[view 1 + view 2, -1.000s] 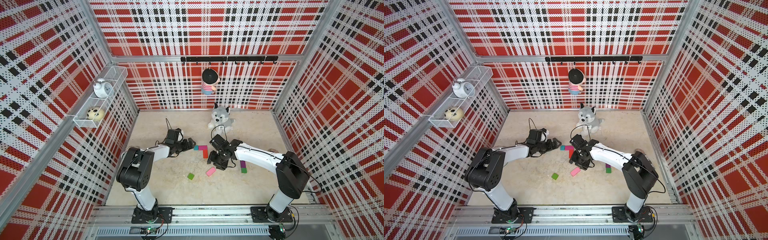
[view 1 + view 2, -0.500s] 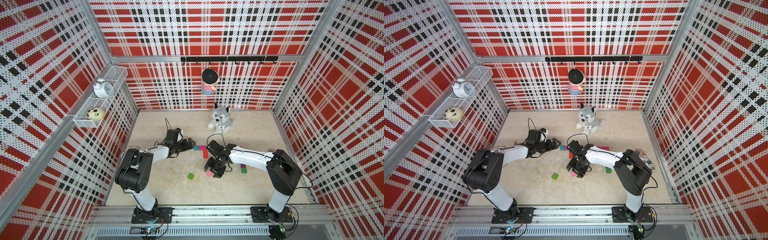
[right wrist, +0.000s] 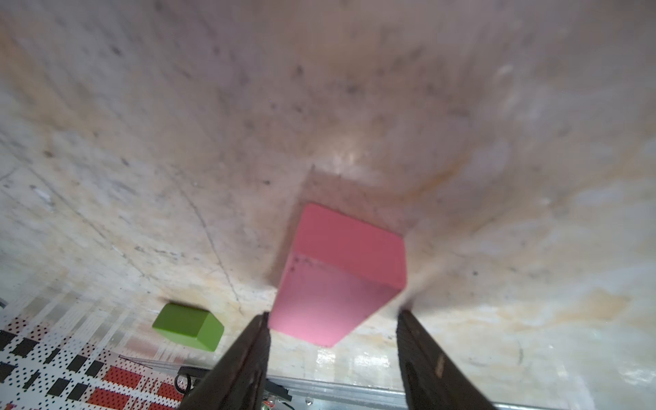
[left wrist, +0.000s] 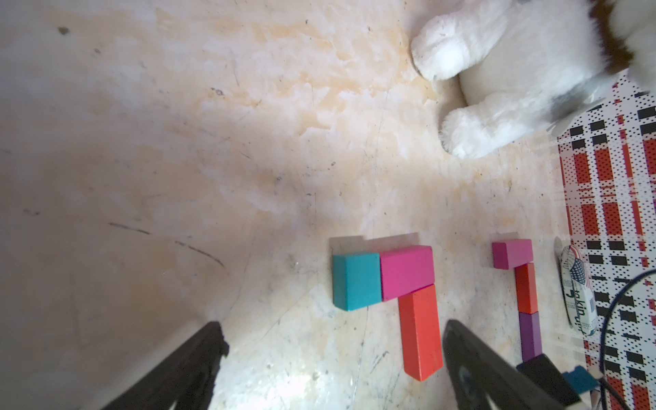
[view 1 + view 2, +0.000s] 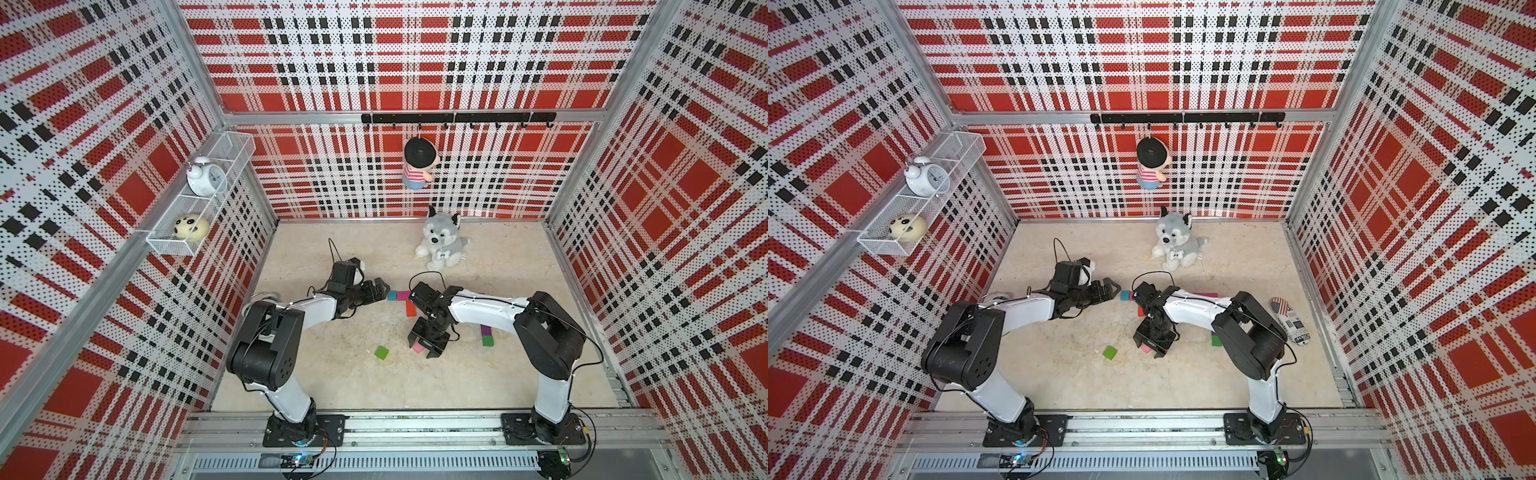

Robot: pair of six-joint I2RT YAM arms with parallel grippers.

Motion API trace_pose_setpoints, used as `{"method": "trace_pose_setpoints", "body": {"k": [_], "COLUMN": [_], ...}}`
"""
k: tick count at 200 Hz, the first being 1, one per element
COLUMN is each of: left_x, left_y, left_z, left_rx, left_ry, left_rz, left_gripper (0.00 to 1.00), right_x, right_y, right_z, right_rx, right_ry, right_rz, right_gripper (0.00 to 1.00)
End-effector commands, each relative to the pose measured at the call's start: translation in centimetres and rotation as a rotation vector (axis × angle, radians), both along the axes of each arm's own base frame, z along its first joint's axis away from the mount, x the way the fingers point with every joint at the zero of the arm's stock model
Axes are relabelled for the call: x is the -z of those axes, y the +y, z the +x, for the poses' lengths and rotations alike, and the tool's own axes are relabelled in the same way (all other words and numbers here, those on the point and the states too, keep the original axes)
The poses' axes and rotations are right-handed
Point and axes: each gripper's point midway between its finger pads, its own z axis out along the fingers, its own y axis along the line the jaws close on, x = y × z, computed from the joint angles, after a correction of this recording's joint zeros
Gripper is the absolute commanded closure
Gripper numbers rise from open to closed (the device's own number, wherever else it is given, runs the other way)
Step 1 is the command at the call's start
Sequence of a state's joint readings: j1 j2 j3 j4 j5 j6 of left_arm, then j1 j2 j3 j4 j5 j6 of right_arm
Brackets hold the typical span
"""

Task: Assemble the number 7 with building blocks
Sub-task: Pick up the building block from the center of the board.

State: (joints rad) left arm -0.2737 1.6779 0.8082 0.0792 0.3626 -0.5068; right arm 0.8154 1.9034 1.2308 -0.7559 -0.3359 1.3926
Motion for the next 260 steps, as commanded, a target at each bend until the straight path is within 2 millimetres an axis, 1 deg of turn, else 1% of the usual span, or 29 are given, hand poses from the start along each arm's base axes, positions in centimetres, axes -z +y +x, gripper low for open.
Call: {"method": "trace_pose_setpoints", "body": {"k": [1,26,49,74,97,132,167,179,201,238,260], "left_x": [-0.9,-0.8,-0.6,-0.7,-0.8,-0.7,-0.6,-0.5,-0.5,-0.3,-0.3], "left_y": [0.1,0.3,0.4,0.6,0.6,0.5,0.4,0.4,0.4,0.3,0.3], "left_z": [0.0,-0.1,-0.2,-0.2,-0.1,0.1,0.1,0.1,0.1,0.0,-0.1], "left_rx": [0.015,0.011,0.007,0.001,0.0,0.003,0.007,0.007,0.009,0.013,0.012], "left_ry": [-0.041,-0.041,-0.039,-0.041,-0.043,-0.041,-0.039,-0.039,-0.038,-0.036,-0.034], "left_rz": [-0.004,-0.005,-0.006,-0.005,-0.006,-0.009,-0.012,-0.013,-0.015,-0.019,-0.02], "left_gripper": [0.02,0.02,0.02,0.02,0.02,0.02,0.02,0.02,0.02,0.02,0.02], "right_x": [1.1,1.4,1.5,0.7,-0.1,-0.9,0.4,0.6,1.2,1.6,1.8], "right_y": [-1.6,-2.4,-2.5,-1.9,-1.7,-1.3,-1.6,-1.8,-2.5,-3.2,-3.5], "right_z": [0.3,0.5,0.9,1.5,1.8,2.4,2.1,2.2,2.2,2.3,2.9], "right_rx": [-0.016,-0.031,-0.045,-0.044,-0.035,-0.001,-0.014,-0.014,-0.031,-0.103,-0.142], "right_ry": [0.005,0.008,0.005,-0.018,-0.033,-0.055,-0.023,-0.022,-0.012,-0.009,-0.027], "right_rz": [-0.075,-0.1,-0.106,-0.083,-0.078,-0.061,-0.088,-0.097,-0.117,-0.173,-0.2], "right_gripper": [0.4,0.41,0.41,0.43,0.44,0.44,0.43,0.44,0.5,0.51,0.6]}}
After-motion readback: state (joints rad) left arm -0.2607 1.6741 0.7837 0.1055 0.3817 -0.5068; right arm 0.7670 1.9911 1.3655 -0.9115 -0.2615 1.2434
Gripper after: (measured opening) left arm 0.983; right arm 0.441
